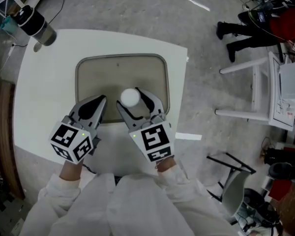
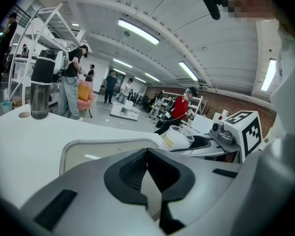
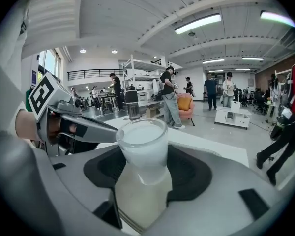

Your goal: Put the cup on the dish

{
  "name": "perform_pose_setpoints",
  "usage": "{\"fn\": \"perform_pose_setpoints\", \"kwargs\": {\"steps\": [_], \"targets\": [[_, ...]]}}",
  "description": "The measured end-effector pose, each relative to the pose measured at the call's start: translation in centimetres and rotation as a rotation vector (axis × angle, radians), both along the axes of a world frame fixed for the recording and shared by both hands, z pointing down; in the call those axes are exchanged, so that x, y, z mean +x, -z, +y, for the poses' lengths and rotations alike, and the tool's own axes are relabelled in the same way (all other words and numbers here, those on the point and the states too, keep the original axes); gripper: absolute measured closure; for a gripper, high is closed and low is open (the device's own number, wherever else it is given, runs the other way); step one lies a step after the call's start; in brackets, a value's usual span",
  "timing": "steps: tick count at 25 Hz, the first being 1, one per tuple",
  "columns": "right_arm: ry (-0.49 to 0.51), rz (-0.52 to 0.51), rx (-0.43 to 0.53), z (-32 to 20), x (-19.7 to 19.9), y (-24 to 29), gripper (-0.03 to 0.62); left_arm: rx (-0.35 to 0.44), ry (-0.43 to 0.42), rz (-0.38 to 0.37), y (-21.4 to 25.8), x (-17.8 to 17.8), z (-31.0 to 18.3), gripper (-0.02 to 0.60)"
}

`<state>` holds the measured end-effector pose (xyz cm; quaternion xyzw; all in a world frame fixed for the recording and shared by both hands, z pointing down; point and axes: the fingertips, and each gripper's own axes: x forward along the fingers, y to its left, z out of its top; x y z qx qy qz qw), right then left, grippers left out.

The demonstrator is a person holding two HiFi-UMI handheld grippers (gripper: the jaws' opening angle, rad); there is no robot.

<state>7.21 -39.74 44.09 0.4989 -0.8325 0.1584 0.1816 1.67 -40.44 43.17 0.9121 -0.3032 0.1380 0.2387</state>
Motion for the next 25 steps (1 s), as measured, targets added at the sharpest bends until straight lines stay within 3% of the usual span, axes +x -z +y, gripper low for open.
{"fn": "perform_pose_setpoints", "kwargs": {"steps": [6, 25], "targets": [[0.006, 0.002, -0.039, -1.4, 0.1, -2.2, 0.332, -0.047, -0.029, -0.035, -2.5, 0.3, -0.5, 0.572], [0.044, 0.013, -0.077, -4.0, -0.8, -6.2, 0.332, -0.124, -0.012, -0.029, -5.5, 0.5, -2.5, 0.572]]}}
